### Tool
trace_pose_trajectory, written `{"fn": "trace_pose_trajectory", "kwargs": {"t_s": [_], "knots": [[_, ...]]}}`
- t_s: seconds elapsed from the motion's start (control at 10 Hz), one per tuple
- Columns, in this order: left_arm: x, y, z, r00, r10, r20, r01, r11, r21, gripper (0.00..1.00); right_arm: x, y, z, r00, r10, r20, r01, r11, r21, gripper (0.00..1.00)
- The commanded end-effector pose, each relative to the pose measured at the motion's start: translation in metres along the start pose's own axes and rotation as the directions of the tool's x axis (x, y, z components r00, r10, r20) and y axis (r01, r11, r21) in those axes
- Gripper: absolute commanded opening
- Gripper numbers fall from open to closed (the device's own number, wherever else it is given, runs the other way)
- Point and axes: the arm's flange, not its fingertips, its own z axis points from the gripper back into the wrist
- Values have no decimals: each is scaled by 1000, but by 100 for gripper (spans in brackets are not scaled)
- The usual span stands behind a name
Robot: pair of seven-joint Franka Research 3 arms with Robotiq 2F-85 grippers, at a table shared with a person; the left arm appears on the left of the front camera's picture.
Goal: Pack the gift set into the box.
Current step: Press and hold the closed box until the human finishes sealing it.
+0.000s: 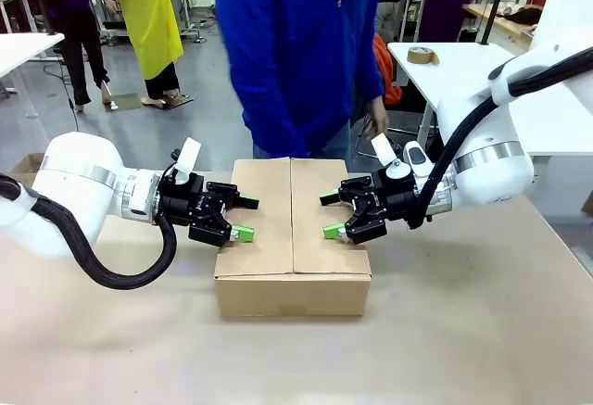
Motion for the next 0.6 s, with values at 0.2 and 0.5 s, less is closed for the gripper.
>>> {"fn": "trace_pose_trajectory", "kwargs": {"t_s": [0.2,0.5], "knots": [[-3,-2,0,1000,-7,-4,7,1000,0,100,-2,1,-1,1000,-2,-7,2,1000,-1,100],[-3,-2,0,1000,-7,-4,7,1000,0,100,-2,1,-1,1000,-2,-7,2,1000,-1,100]]}}
